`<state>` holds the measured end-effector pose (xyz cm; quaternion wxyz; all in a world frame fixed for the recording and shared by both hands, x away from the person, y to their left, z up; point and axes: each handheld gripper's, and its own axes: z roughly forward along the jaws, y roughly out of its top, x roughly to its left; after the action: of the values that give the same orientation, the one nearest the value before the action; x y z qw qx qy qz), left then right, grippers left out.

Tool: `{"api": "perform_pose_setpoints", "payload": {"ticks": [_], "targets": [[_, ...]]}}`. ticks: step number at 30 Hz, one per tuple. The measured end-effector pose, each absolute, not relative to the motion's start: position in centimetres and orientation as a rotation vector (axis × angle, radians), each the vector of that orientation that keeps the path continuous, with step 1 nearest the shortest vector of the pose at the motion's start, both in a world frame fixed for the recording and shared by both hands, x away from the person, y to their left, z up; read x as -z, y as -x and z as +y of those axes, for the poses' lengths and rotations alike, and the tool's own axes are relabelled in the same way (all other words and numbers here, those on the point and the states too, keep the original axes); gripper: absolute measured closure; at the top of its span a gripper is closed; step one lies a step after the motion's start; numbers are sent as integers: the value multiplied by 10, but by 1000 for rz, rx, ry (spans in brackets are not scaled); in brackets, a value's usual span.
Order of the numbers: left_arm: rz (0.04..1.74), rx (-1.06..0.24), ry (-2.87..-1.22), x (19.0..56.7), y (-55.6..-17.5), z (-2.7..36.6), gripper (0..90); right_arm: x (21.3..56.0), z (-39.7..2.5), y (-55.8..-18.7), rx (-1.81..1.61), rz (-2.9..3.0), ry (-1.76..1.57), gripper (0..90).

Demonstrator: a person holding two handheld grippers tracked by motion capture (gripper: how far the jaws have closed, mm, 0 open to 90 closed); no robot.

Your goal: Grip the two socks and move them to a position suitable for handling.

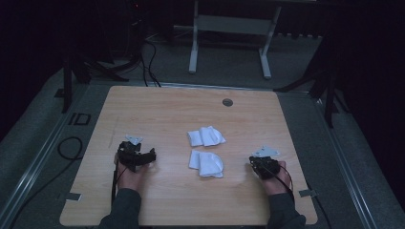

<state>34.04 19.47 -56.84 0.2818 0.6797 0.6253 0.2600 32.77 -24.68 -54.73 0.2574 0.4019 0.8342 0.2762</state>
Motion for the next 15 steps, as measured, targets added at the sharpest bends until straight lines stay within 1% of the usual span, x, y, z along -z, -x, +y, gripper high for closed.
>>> {"api": "perform_pose_setpoints", "payload": {"ticks": [5,15], "targets": [[1675,-696,-1821,568,-340,195,144,547,-231,-323,-764,2298,-1036,893],[1675,-696,-1821,568,-340,195,144,538,-208,-314,-900,2352,-978,870]]}}
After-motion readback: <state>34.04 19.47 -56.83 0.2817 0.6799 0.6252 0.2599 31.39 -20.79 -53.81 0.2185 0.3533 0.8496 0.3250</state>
